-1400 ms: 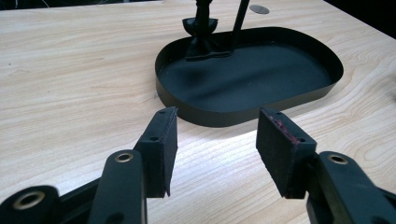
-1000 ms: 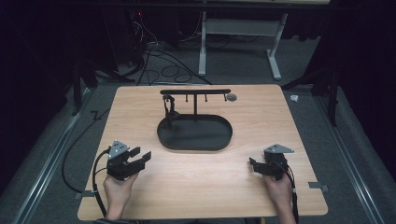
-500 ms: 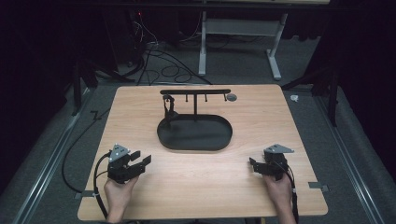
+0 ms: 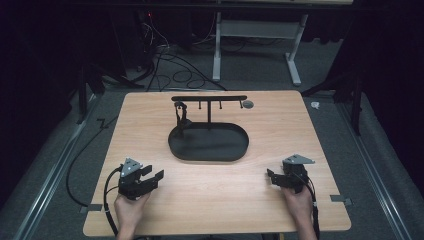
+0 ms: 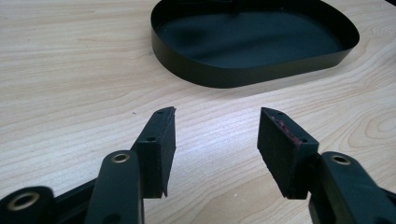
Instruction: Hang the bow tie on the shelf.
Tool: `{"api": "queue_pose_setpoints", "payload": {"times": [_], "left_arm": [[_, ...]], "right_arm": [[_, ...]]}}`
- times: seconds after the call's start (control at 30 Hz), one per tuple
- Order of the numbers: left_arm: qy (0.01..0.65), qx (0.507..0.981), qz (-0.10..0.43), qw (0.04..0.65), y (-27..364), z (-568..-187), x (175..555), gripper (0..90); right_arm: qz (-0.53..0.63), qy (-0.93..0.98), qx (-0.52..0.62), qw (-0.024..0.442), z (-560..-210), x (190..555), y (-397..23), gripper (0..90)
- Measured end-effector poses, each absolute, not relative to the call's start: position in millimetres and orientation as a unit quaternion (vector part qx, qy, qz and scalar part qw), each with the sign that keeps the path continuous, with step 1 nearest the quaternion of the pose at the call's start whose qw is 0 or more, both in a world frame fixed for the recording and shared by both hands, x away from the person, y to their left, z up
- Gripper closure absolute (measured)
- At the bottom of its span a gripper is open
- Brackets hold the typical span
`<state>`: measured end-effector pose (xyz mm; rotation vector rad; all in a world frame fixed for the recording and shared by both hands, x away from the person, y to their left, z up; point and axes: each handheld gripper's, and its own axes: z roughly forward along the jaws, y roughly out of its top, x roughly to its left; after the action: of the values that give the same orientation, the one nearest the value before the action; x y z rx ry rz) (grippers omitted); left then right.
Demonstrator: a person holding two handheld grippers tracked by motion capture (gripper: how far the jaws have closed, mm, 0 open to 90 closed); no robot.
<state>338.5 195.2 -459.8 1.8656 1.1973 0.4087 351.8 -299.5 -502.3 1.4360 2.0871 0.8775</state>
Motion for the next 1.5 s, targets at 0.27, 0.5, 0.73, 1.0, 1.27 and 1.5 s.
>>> {"api": "queue_pose_setpoints", "payload": {"times": [0.27, 0.5, 0.73, 1.0, 1.27, 1.5], "left_arm": [[0.482, 0.749, 0.162, 0.424, 193, -465, 339, 47.0], [0.483, 0.753, 0.158, 0.418, 189, -471, 340, 46.9], [0.483, 0.756, 0.158, 0.412, 185, -477, 340, 46.8], [0.482, 0.76, 0.165, 0.403, 179, -482, 342, 46.8], [0.476, 0.768, 0.168, 0.394, 171, -486, 345, 46.8], [0.473, 0.774, 0.169, 0.386, 166, -490, 348, 46.8]], "right_arm": [[0.319, 0.758, 0.521, 0.228, -502, 352, -300, 29.3], [0.319, 0.758, 0.522, 0.228, -502, 352, -300, 29.3], [0.318, 0.758, 0.521, 0.228, -502, 352, -300, 29.3], [0.319, 0.758, 0.521, 0.228, -502, 352, -300, 29.4], [0.319, 0.758, 0.522, 0.228, -502, 352, -300, 29.4], [0.319, 0.758, 0.522, 0.228, -502, 352, -300, 29.4]]}}
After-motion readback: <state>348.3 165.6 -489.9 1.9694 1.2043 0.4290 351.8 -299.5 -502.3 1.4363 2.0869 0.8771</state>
